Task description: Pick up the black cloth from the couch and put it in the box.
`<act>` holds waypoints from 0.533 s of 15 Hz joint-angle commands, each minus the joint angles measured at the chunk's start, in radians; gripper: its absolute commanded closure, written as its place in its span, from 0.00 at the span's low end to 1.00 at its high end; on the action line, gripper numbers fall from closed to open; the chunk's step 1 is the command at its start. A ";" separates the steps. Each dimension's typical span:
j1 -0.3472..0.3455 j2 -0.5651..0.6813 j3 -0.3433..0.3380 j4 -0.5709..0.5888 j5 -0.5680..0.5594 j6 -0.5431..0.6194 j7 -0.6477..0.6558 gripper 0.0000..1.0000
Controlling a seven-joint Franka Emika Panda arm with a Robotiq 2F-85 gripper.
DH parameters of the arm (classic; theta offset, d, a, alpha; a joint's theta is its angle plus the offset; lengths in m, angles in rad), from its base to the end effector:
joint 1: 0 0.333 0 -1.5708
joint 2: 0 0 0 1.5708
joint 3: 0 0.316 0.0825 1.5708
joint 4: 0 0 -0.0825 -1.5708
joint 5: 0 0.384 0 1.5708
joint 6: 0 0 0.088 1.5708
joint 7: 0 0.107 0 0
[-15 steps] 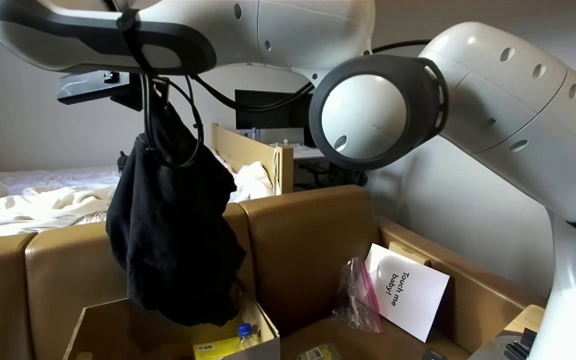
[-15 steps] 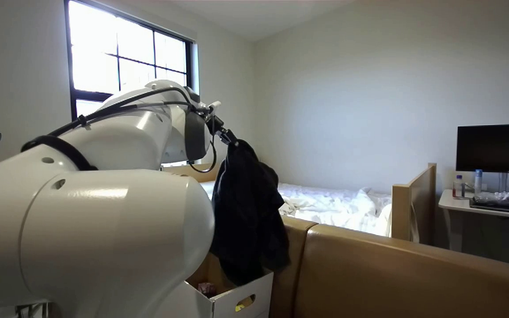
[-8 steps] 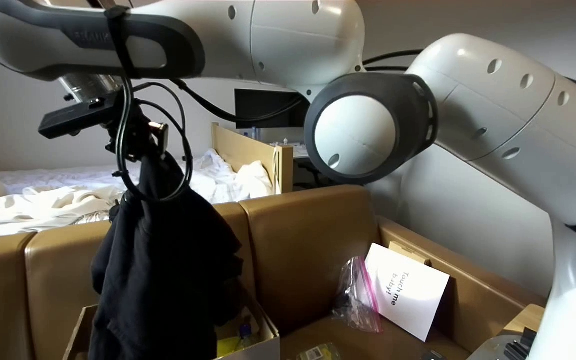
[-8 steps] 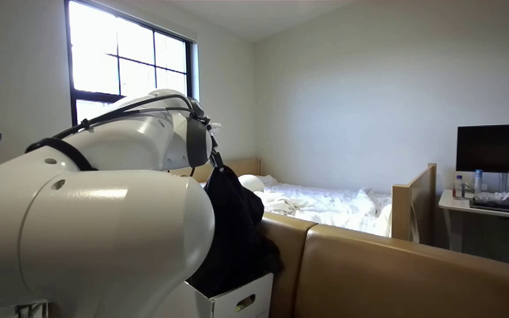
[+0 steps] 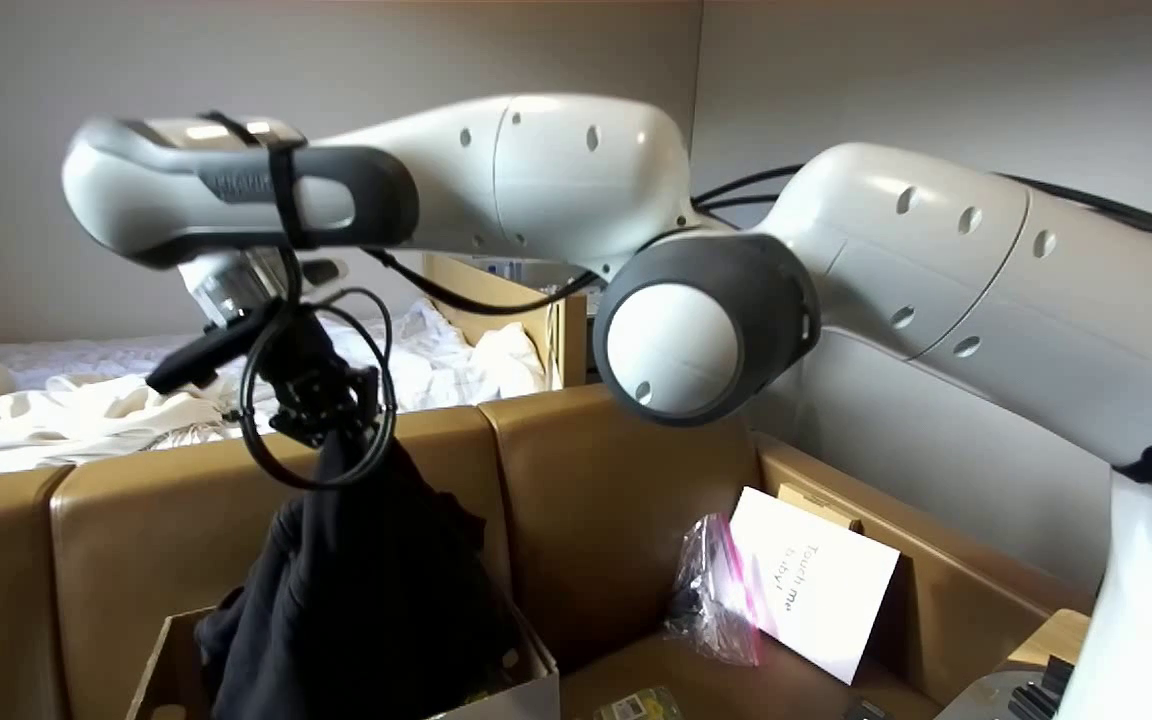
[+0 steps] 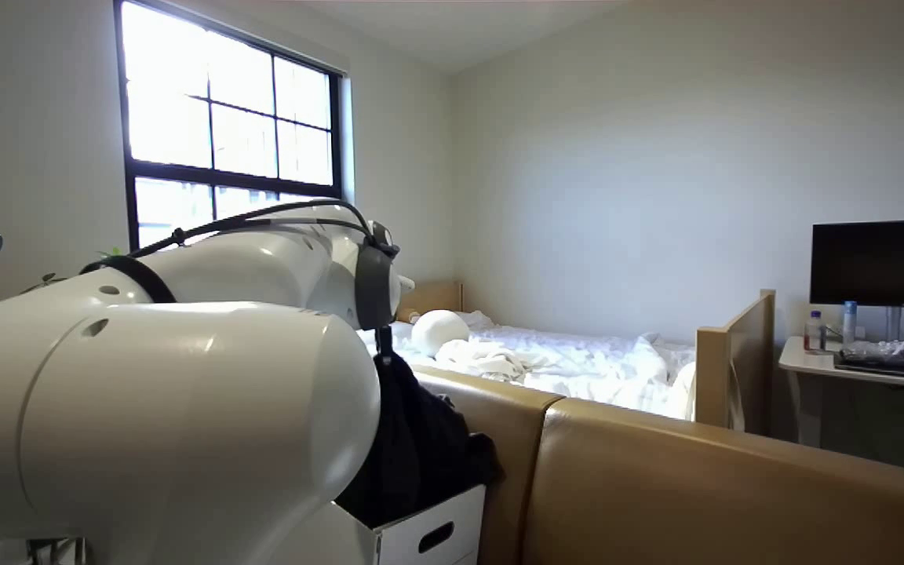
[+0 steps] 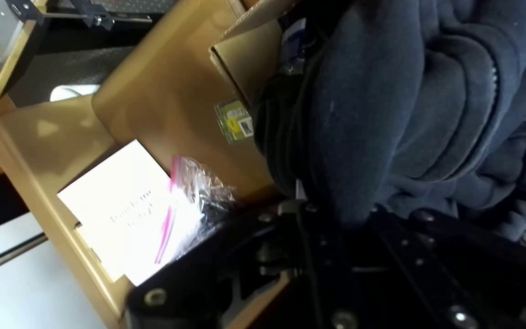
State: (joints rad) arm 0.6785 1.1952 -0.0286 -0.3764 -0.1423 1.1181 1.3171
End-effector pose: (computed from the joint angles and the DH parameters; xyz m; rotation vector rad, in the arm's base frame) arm 0.5934 0.4435 0.3216 2.5120 -0.9000 -0.1472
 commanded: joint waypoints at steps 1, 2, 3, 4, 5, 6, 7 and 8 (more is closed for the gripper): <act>-0.065 0.142 0.047 0.027 0.104 -0.018 0.047 0.96; -0.077 0.180 0.059 0.022 0.128 -0.017 0.055 0.96; -0.081 0.218 0.063 0.027 0.139 -0.006 0.049 0.96; -0.087 0.250 0.073 0.028 0.152 0.012 0.041 0.96; -0.080 0.275 0.069 0.023 0.145 0.026 0.024 0.96; -0.077 0.292 0.076 0.018 0.149 0.041 0.015 0.96; -0.072 0.276 0.081 -0.031 0.149 0.081 0.004 0.96; -0.063 0.287 0.081 -0.031 0.143 0.100 -0.002 0.96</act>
State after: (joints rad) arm 0.6054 1.4831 0.0392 -0.3756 -0.0208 1.1666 1.3338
